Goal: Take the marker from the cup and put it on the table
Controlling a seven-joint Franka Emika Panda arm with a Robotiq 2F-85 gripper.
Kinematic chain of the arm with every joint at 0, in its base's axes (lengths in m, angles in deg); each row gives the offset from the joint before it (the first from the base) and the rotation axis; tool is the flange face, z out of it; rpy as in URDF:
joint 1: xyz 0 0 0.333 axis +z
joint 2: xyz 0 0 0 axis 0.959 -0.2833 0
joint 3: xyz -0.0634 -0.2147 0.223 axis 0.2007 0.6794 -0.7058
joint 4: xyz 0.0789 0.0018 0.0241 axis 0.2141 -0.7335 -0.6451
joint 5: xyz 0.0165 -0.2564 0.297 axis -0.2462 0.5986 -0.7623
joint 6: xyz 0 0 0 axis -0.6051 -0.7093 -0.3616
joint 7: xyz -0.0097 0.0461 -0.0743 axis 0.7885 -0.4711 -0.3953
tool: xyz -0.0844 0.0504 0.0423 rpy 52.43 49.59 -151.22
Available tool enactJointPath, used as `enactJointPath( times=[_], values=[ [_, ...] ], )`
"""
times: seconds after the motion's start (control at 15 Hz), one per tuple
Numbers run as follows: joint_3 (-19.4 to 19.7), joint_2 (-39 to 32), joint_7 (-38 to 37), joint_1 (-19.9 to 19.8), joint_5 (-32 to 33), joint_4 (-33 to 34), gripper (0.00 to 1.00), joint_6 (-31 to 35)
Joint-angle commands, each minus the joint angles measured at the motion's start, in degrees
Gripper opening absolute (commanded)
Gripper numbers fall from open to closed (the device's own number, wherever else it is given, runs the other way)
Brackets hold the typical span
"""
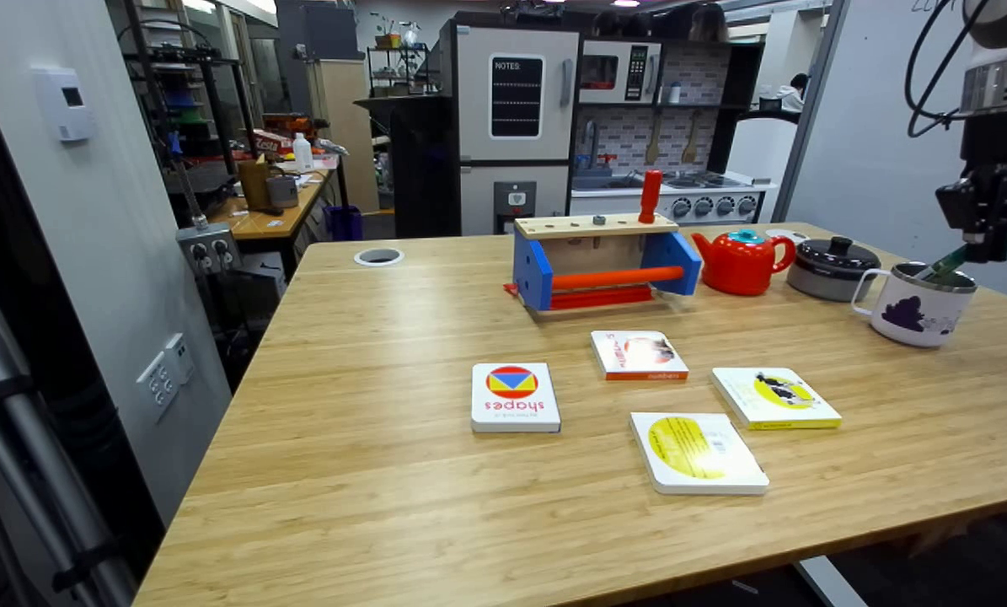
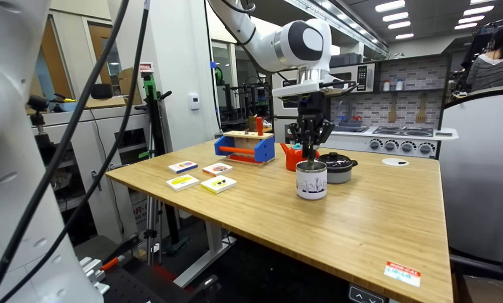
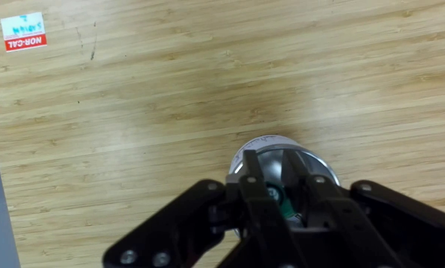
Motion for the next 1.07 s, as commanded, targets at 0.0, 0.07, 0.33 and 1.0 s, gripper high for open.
enactJointPath(
  times=[0.0, 0.07, 0.33, 1.0],
  values=[
    [-0.5, 4.6, 2.5, 0.5, 1.9, -5.2, 0.05, 2.5],
    [-0.6, 5.6, 2.6, 0.8, 2.5, -6.2, 0.05, 2.8],
    [-0.7, 8.4, 2.2, 1.7, 4.7, -9.2, 0.05, 3.6],
    [-0.6, 10.9, 1.0, 2.1, 4.8, -8.8, 0.05, 4.8]
  ],
)
